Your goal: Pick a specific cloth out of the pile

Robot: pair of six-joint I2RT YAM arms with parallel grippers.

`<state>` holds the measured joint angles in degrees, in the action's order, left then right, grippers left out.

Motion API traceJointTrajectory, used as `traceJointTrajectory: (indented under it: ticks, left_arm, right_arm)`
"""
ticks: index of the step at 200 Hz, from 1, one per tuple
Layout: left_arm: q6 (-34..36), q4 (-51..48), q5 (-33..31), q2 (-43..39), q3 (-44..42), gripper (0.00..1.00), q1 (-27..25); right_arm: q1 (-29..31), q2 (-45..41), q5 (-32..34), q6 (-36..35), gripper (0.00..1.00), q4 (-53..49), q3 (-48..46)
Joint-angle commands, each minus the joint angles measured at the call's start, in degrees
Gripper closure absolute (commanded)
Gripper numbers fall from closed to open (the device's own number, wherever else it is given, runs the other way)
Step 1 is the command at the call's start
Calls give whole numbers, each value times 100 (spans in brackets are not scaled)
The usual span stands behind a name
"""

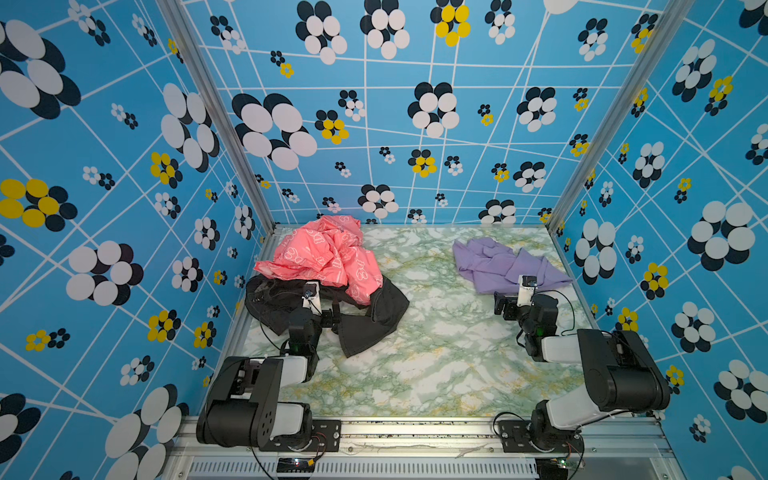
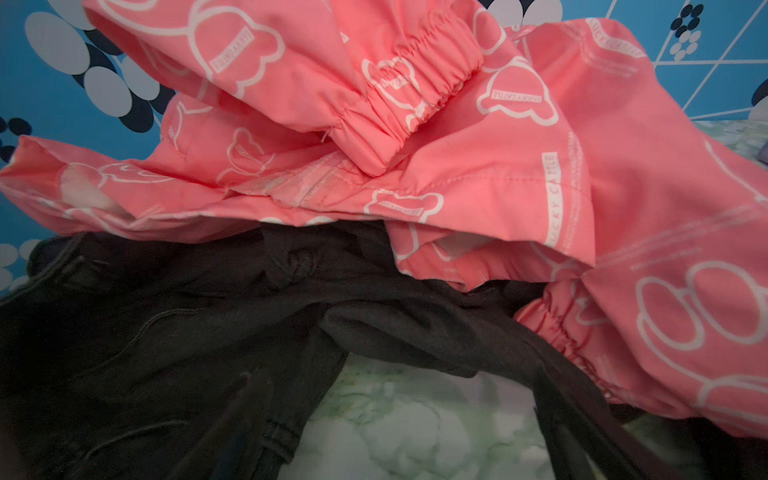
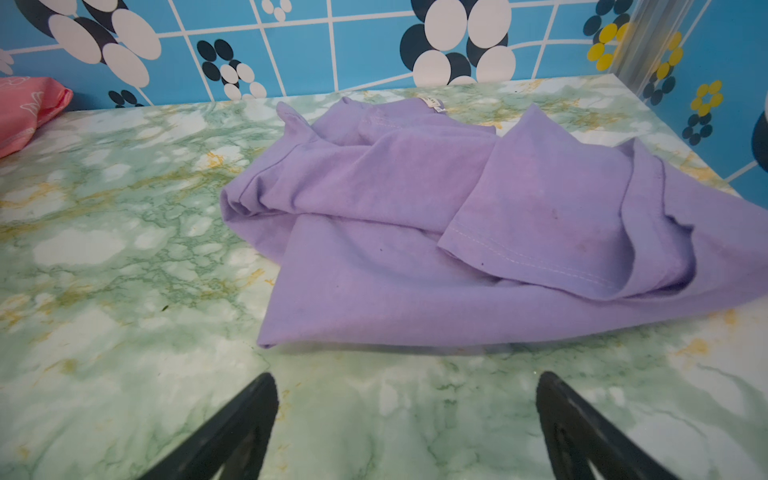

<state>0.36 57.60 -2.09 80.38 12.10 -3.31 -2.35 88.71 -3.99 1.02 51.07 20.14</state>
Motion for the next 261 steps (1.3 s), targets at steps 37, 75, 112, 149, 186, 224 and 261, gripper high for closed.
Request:
traceJointTrajectory:
  ticks: [37, 75, 112, 149, 186, 224, 261]
  left_arm:
    - [185, 698, 396, 834, 343, 1, 82]
    - [101, -166, 177, 815, 772, 1, 92]
    - [-18, -441, -37, 847, 967, 1, 129]
    - [-17, -453, -31, 839, 970, 1, 129]
    - [-18, -454, -29, 839, 964, 1, 131]
    - [-18, -461, -28, 839, 968, 1, 129]
    - [-19, -453, -31, 840, 967, 1, 129]
  right_arm:
    - [41, -43, 322, 84, 1, 44, 176]
    - [42, -38, 336, 88, 1, 54, 174]
    - [37, -39, 337, 85, 1, 59, 175]
    - [42, -39, 337, 88, 1, 49, 175]
    - [39, -40, 337, 83, 1, 50, 179]
    - [39, -40, 337, 82, 1, 48, 174]
    - [42, -42, 337, 80, 1, 48, 182]
